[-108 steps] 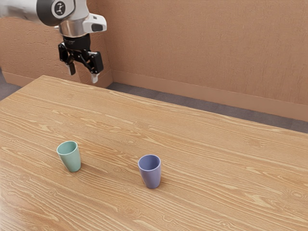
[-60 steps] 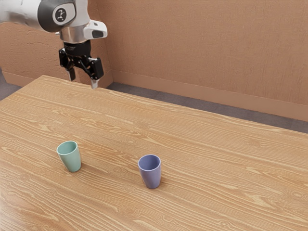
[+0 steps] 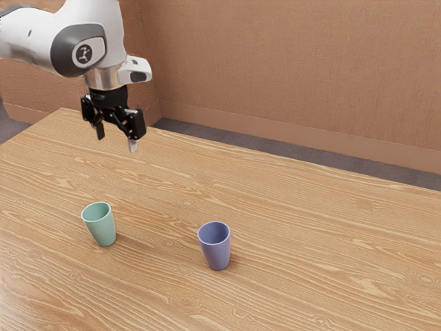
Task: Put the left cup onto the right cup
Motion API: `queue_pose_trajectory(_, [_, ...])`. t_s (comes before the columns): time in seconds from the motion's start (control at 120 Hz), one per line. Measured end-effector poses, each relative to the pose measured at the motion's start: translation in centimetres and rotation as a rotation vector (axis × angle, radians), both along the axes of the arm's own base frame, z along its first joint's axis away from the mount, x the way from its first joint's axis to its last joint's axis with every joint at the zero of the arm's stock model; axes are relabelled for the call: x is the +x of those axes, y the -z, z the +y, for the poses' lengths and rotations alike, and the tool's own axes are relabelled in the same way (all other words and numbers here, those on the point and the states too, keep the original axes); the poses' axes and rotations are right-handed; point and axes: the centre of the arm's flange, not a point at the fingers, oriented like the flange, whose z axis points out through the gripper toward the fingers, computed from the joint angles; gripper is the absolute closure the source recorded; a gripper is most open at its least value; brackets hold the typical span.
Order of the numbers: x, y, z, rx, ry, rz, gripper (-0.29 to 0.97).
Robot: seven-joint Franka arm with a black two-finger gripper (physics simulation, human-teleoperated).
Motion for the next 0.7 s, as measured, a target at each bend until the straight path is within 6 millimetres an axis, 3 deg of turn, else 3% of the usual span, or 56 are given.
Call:
queue_pose_trajectory(0.367, [0.5,3.4,3.7,-0.009,-0.073,-0.028,0.0])
queue_pose_trajectory(0.7, [0.3,6.1,4.8,-0.013,-0.045,-0.027,0.0])
